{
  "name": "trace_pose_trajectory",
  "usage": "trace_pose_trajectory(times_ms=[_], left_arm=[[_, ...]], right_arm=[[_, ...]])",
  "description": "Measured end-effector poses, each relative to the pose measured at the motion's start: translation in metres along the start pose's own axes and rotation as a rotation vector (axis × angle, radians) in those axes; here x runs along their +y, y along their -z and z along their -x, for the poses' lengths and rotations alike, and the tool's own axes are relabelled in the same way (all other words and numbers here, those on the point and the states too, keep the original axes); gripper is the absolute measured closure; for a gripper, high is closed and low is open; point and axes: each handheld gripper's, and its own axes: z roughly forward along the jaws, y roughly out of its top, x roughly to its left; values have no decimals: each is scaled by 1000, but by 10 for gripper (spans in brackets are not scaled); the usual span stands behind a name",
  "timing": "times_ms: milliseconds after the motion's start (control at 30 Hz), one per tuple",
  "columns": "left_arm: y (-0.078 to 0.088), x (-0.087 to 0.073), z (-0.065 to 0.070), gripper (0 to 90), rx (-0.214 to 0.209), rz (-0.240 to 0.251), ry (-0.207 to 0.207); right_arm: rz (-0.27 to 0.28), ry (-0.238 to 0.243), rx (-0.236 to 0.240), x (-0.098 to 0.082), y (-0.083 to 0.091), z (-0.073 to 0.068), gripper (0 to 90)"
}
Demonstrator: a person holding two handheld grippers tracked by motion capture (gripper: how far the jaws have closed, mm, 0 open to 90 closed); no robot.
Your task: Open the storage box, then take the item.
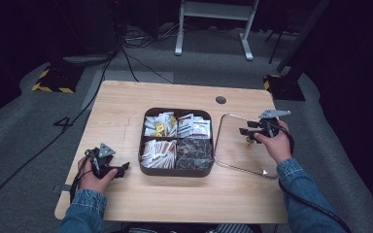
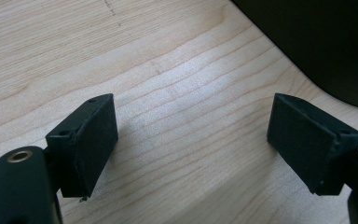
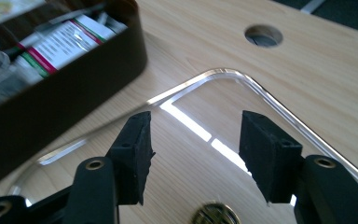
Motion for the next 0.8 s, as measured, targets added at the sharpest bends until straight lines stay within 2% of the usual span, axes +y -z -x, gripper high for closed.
trace_pose_trajectory(times_ms=[133,433,667,800], left_arm=[[1,-1,1,169,5,3,-2],[1,-1,1,170,4,3,-1],[1,-1,0,169,-1,-1,-10],[1,-1,0,169,0,0,-10]], right_arm=[[34,27,43,18,-1,-18,452],[63,95,147,56,-17,-58,444],[61,137,206,79,-37,-84,444],[56,173,257,90,-50,-106,444]])
